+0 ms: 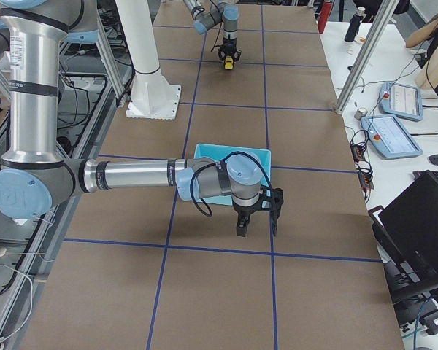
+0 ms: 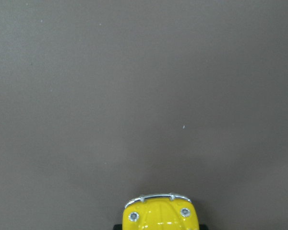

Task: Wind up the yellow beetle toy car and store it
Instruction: 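Drag the pressed car backward toward the robot with the left gripper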

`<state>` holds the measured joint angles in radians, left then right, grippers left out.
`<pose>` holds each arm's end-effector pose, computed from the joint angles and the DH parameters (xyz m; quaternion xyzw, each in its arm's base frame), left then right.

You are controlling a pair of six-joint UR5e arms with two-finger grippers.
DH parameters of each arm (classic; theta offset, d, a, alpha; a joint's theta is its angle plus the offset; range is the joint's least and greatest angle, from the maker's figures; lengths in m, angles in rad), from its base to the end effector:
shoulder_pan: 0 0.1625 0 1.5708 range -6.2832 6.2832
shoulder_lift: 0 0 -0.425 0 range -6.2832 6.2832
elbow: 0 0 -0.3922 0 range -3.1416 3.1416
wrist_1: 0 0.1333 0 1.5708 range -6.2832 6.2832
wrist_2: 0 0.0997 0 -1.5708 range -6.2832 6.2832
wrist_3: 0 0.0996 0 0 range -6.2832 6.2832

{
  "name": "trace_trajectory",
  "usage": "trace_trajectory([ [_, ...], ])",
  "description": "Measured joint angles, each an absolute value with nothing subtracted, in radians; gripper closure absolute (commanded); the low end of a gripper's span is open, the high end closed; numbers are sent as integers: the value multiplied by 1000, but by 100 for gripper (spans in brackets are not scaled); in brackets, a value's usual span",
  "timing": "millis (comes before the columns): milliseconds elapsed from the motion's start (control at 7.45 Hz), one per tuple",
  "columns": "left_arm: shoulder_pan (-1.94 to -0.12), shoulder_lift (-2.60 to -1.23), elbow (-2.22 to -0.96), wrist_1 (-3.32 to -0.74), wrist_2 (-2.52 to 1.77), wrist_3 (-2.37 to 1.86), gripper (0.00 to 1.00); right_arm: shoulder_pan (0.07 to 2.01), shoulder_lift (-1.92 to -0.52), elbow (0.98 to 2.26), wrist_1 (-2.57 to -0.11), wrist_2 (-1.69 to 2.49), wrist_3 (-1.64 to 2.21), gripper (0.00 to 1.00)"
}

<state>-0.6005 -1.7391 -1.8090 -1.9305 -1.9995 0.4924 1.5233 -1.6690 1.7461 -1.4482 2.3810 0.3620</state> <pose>0.4151 -0.3957 0.4226 0.3082 0.2781 0.6645 0.6214 0.0392 -0.4631 0.6028 0.0100 -0.4026 0.1044 0.9094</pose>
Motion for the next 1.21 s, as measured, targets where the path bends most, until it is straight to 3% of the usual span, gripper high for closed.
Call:
trace_trajectory([
  [1208,-624,-1655,-1807,-2025,-2040,499,87,1523,-1670,1746,-1448,2379,364,0],
])
